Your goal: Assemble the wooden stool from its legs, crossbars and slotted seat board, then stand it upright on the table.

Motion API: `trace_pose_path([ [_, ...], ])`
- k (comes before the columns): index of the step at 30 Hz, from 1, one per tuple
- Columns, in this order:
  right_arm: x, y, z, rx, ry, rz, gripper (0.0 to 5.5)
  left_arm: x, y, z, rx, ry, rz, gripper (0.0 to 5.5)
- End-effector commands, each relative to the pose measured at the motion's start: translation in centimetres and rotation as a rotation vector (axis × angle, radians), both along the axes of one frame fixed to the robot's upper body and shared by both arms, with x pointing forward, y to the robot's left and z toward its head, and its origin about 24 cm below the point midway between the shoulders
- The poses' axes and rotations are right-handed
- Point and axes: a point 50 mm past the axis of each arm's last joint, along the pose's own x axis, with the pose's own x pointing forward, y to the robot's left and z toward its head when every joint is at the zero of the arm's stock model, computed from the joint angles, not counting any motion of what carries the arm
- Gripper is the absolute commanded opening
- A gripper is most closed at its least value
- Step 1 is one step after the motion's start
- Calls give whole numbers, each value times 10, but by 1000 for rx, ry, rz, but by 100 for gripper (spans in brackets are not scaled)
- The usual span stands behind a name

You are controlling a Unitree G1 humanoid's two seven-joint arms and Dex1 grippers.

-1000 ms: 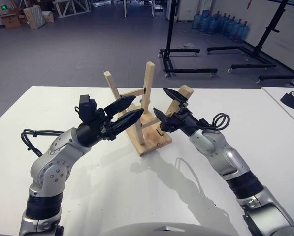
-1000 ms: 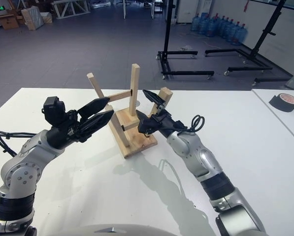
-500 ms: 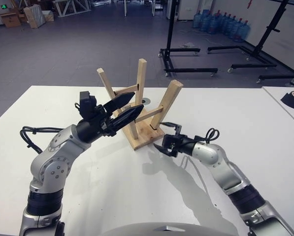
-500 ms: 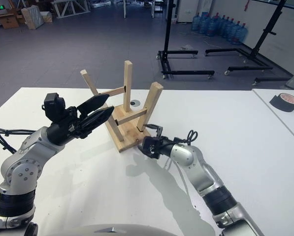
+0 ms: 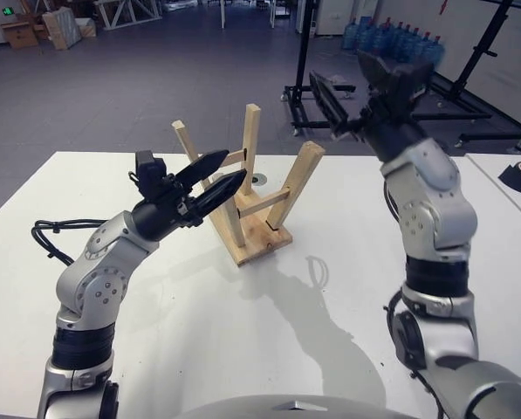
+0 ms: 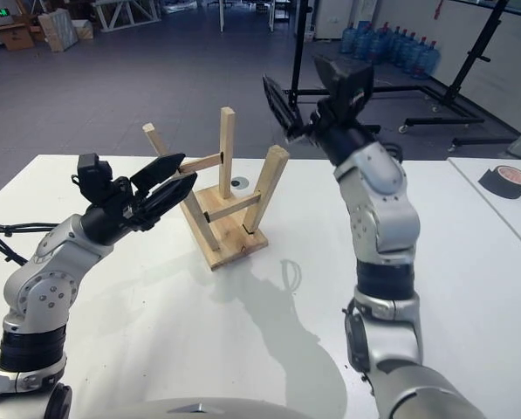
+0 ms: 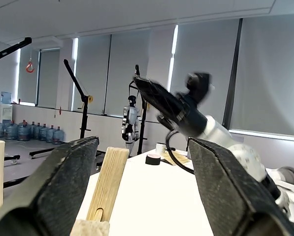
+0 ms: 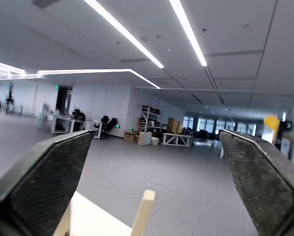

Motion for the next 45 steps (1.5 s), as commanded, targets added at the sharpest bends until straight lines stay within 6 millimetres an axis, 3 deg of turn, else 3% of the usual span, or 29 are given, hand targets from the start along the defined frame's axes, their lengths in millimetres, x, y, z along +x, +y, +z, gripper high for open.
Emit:
trace_pose_path([
  [1,27,9,22,68,62,-21,470,4,-5,-2,34,-9,1,331],
  [5,31,22,46,88,35,18,470,6,-5,-6,57,-1,24,331],
  [7,32,26,42,83,59,46,470,8,-4,-11,73,11,42,331],
  [8,37,31,25,46,133,60,470,8,-5,-13,77,19,49,331],
  [10,42,44,-39,-81,388,144,470,9,-6,-19,87,43,60,331],
  [13,28,49,-140,-236,770,185,470,13,-9,-31,136,96,74,331],
  [14,20,50,-159,-258,842,191,470,14,-9,-36,158,118,78,331],
  [15,16,53,-163,-264,856,203,470,15,-8,-41,182,138,83,331],
  [19,26,52,-129,-188,747,168,470,16,-3,-57,242,199,105,331],
  [22,31,46,-107,-150,636,107,470,17,-3,-59,250,198,113,331],
  [25,30,42,-64,-31,445,92,470,17,-5,-56,241,185,107,331],
  [29,23,26,19,180,162,87,470,14,-5,-51,230,165,92,331],
  [32,17,19,42,214,81,85,470,13,-5,-50,228,160,89,331],
  [33,17,19,42,211,84,89,470,12,-5,-50,227,160,89,331],
  [35,23,26,17,155,195,103,470,11,-5,-50,227,160,91,331],
  [37,33,41,-54,81,464,156,470,12,-5,-50,227,159,95,331],
  [39,23,56,-128,-40,719,192,470,13,-6,-49,228,154,91,331],
  [40,18,60,-145,-68,773,195,470,13,-7,-48,229,151,87,331],
  [42,14,64,-143,-33,769,199,470,12,-6,-48,233,152,83,331],
  [45,20,56,-113,54,648,147,470,12,-5,-49,233,153,91,331],
])
